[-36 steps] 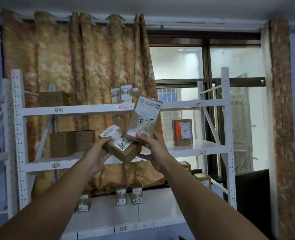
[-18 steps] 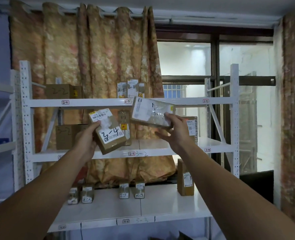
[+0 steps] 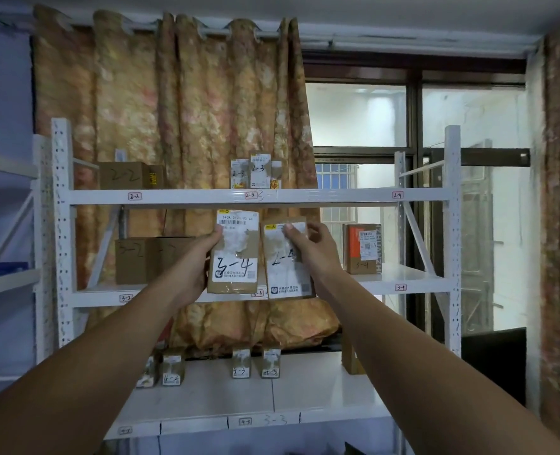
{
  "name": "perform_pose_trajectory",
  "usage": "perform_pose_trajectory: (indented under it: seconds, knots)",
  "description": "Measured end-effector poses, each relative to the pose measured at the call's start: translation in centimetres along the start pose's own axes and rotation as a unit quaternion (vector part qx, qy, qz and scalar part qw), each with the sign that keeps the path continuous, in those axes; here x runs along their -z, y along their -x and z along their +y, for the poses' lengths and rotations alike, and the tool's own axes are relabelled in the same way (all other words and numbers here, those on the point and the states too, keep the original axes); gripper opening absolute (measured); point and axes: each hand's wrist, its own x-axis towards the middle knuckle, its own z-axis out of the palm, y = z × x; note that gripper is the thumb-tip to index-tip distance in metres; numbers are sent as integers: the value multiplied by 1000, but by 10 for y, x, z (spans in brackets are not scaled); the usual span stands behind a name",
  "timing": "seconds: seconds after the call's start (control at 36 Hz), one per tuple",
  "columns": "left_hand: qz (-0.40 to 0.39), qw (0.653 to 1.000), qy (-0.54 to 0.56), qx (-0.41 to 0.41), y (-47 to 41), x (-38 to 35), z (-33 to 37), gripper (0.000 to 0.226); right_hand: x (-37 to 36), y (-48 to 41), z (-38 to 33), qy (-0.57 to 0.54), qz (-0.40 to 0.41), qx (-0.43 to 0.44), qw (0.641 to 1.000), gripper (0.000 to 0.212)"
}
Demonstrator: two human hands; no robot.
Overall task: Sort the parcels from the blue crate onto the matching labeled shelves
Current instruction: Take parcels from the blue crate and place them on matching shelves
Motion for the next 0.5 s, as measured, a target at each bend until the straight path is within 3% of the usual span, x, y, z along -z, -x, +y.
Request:
perform_pose_trajectory:
  seconds: [0.19, 0.31, 0.42, 0.5]
  knots:
    - [-53, 998, 3, 18, 3, 0, -6, 44, -8, 4, -2, 20, -17, 27, 999, 89]
    - [-83, 995, -57, 26, 7, 3, -13, 55, -7, 8, 0, 32, -32, 24, 999, 81]
    - [-128, 986, -99, 47, 11, 10, -15, 61, 1, 13, -1, 67, -106, 7, 992, 60]
    - [-130, 987, -85, 46, 11, 18, -14, 72, 15, 9, 1, 52, -178, -24, 982, 79]
